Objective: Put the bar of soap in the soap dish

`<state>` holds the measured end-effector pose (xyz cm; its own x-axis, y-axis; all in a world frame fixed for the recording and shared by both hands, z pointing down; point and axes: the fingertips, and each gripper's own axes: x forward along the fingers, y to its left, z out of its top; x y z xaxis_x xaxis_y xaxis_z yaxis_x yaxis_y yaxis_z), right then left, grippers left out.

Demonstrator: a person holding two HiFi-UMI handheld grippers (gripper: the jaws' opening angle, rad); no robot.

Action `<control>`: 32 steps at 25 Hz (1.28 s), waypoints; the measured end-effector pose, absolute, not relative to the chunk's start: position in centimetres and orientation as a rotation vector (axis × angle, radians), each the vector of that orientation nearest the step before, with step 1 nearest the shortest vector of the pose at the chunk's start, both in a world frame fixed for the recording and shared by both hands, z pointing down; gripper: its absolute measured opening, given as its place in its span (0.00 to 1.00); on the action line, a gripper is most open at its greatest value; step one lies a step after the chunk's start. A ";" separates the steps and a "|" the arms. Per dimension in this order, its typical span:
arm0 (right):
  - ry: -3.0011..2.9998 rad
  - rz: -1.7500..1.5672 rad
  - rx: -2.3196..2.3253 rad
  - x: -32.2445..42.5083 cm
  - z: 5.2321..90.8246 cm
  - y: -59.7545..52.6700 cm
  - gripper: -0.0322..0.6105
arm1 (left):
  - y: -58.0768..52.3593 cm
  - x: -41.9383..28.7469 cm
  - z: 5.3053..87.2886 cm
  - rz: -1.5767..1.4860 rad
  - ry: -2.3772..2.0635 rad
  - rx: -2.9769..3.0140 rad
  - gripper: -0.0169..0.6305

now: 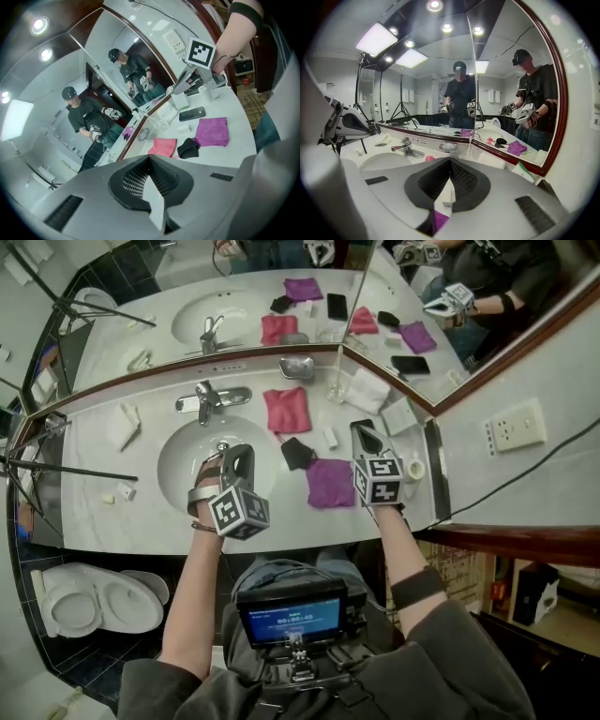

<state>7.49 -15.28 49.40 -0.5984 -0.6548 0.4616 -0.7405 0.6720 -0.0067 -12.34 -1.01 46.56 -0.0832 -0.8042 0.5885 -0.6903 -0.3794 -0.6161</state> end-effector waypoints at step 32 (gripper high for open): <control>-2.461 0.343 1.152 10.4 48.4 -13.9 0.07 | -0.7 -13.8 46.0 -1.429 1.717 -2.043 0.03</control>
<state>10.43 -13.89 48.37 -0.5803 -0.6763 0.4537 -0.7747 0.6303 -0.0513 -13.79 -0.72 46.02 -0.0853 -0.8168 0.5706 -0.7092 -0.3525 -0.6106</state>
